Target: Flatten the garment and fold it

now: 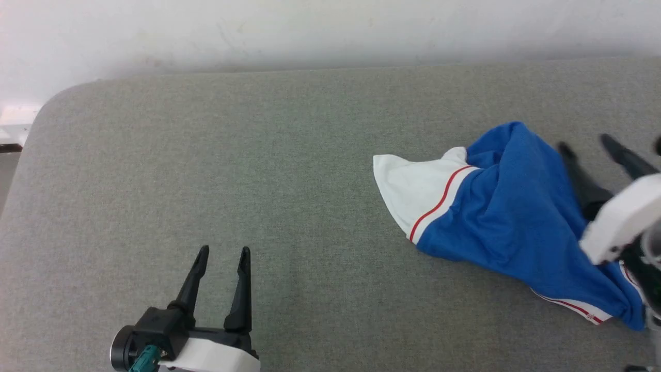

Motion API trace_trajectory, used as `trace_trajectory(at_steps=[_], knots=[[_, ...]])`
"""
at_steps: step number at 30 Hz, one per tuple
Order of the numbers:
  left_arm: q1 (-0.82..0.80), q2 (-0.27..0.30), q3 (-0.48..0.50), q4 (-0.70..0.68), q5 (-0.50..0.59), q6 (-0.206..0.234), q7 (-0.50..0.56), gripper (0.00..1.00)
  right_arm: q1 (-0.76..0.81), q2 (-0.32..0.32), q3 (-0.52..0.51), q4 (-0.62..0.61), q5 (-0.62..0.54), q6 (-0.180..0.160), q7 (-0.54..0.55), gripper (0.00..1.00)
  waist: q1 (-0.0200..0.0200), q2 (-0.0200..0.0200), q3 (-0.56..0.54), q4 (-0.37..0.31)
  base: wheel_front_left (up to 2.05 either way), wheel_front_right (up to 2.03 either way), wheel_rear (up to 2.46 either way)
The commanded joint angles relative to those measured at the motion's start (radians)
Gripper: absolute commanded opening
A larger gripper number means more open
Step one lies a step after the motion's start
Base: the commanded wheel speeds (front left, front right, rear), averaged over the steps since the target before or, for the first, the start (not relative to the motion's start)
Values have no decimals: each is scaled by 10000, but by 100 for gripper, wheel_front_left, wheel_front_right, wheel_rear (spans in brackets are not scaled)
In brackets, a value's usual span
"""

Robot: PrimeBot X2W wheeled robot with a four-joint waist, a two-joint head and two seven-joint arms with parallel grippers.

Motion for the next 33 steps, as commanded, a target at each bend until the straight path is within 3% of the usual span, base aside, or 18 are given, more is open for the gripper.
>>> trace_trajectory(at_steps=[1,5,10,13,19,20,22,27,33], knots=[[-105,-33,-16,21,-43,-5,-47,100,-255,99,436,-218,118,-7,284,100,0,1,76,119,0,0,0],[-201,-55,-87,28,-49,-5,-47,100,-740,318,1714,-86,464,-7,1291,100,0,1,257,429,0,0,0],[-425,-77,-268,127,-93,-73,-47,100,-1077,349,2751,1304,632,-7,2702,100,0,1,444,992,0,0,0],[-581,-88,-380,202,-140,-75,-47,100,-1322,-94,3338,2135,328,-7,2922,100,0,1,546,1415,0,0,0],[-730,-99,-505,362,-199,-101,-47,100,-1595,-115,3765,3987,132,-7,2858,100,0,1,681,2001,0,0,0],[-753,-100,-533,392,-205,-110,-47,100,-1607,-138,3918,4251,70,-7,2888,89,0,1,682,2070,0,0,0],[-785,-102,-571,443,-237,-105,-47,100,-1620,-125,4086,4675,33,-7,2847,0,0,1,644,2167,0,0,0],[-689,-105,-560,555,-273,-29,-47,100,-1887,-90,4611,4754,306,-7,2320,0,0,1,258,2130,0,0,0],[-402,-106,-433,553,-232,30,-47,100,-2612,517,5432,3549,1418,-7,1583,0,0,1,-361,1798,0,0,0]])
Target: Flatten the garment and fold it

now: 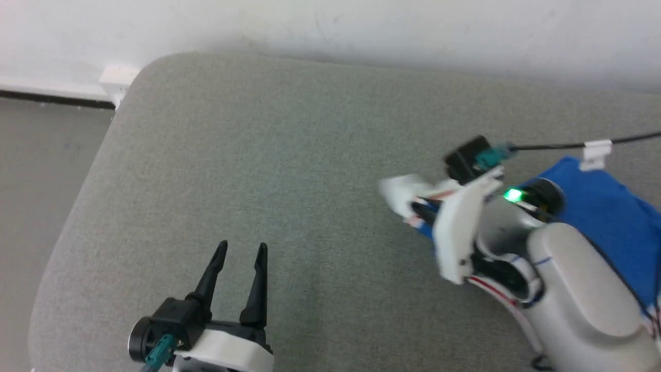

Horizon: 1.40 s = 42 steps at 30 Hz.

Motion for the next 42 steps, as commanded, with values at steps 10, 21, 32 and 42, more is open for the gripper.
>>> trace_trajectory(at_steps=[10,21,32,42], knots=[[384,4,708,-225,12,287,-45,100,932,668,3360,-2068,2357,-4,486,0,-1,-1,-315,-647,0,0,0],[234,-17,611,-81,-35,182,-45,100,1470,499,2540,-1595,2335,-4,-1127,100,-1,-1,-178,-752,0,0,0],[387,-27,579,-359,25,185,-45,100,2655,947,-2016,-3711,-261,-4,-3445,100,-1,-1,-458,-1174,0,0,0],[819,-30,835,-1219,386,98,-45,100,6028,1898,-5362,-5065,-3123,-4,-6057,100,-1,-1,-377,-1755,0,0,0]])
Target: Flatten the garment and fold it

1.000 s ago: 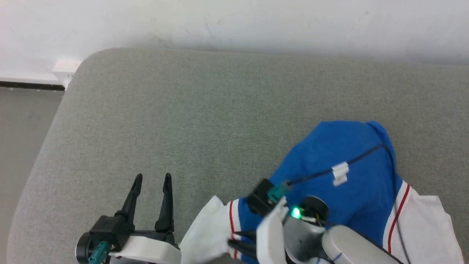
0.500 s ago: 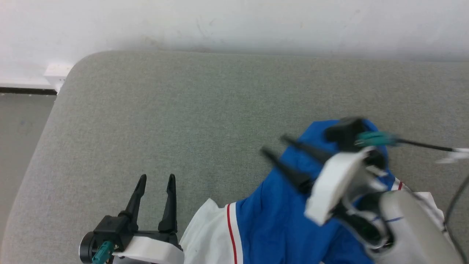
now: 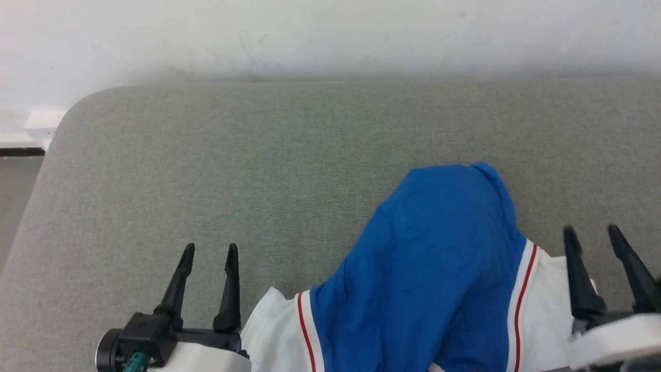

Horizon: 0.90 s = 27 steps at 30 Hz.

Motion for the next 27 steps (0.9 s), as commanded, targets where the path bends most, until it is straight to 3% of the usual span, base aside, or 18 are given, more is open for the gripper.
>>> trace_trajectory(at_steps=[1,8,17,22,27], knots=[[142,-12,58,-74,158,-33,-45,100,303,37,-186,73,253,-6,-304,100,0,-1,61,-151,0,0,0],[450,-8,-21,-32,596,-39,-45,100,1213,44,-600,1028,1356,-6,-1746,100,0,-1,91,-381,0,0,0],[-519,452,-493,107,1048,-393,264,100,803,46,-700,1257,1251,-6,-2016,100,0,-1,223,-454,0,0,0],[-2307,944,-1567,210,1373,-812,1458,100,651,46,-914,1178,1208,-6,-2071,100,0,-1,502,-464,0,0,0],[-4390,1053,-3238,934,1119,-955,2996,100,435,46,-908,1090,1131,-6,-2086,100,0,-1,920,-544,0,0,0]])
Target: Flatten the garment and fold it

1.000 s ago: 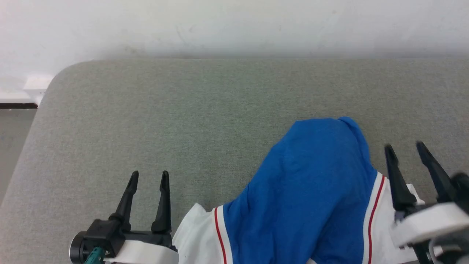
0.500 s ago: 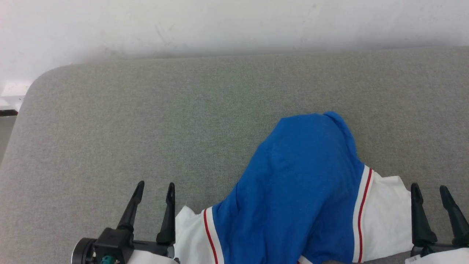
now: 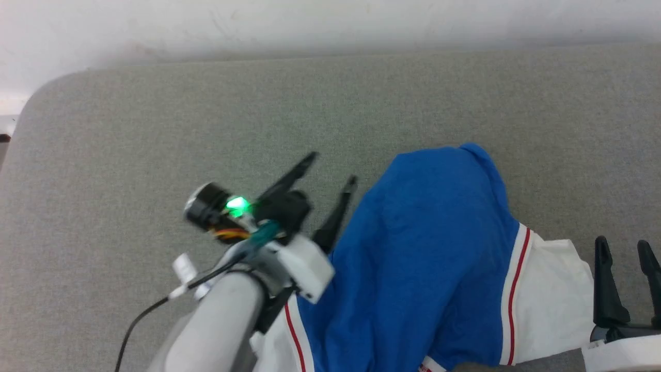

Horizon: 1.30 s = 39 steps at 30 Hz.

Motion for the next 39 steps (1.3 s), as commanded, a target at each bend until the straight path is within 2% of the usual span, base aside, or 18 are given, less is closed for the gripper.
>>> trace_trajectory(at_steps=[1,4,9,15,19,20,21,22,23,28,33,39], knots=[[-608,8,-610,326,-274,-67,450,100,-186,29,19,-41,-78,-6,-60,100,-1,-1,299,-78,0,0,0],[-1704,126,-1792,1111,-721,-72,1442,100,-320,29,115,-40,-86,-6,-33,100,-1,-1,558,-186,0,0,0],[-2929,93,-2938,2577,-1576,-74,2726,100,-454,29,240,-165,-113,-6,58,100,-1,-1,875,-501,0,0,0],[-3792,76,-3749,4052,-2736,-75,3414,100,-619,29,190,-314,-175,-6,172,100,-1,-1,1189,-974,0,0,0],[-4172,285,-4017,5122,-2753,-69,3797,100,-689,29,242,-343,-114,-6,176,100,-1,-1,1396,-1264,0,0,0],[-4217,305,-4000,5369,-2754,-21,3865,87,-703,29,255,-342,-75,-6,162,100,-1,-1,1444,-1325,0,0,0],[-4259,329,-4015,5581,-2729,4,3911,47,-715,29,264,-341,-47,-6,143,100,-1,-1,1488,-1381,0,0,0],[-4298,355,-4037,5747,-2700,12,3906,27,-724,29,266,-339,-23,-6,120,100,-1,-1,1533,-1431,0,0,0],[-4332,363,-4038,5870,-2691,19,3831,0,-727,30,254,-329,2,-6,94,100,-1,-1,1565,-1461,0,0,0],[-4547,326,-3858,6136,-2797,150,3369,0,-721,30,161,-253,82,-6,-2,100,-1,-1,1598,-1491,0,0,0],[-5251,429,-3427,5853,-2758,588,2821,0,-756,30,162,-198,160,-6,-40,100,-1,-1,1588,-1445,0,0,0],[-6376,1068,-2978,5778,-2492,893,2379,0,-947,30,368,-196,204,-6,-76,100,-1,-1,1988,-1648,0,0,0]])
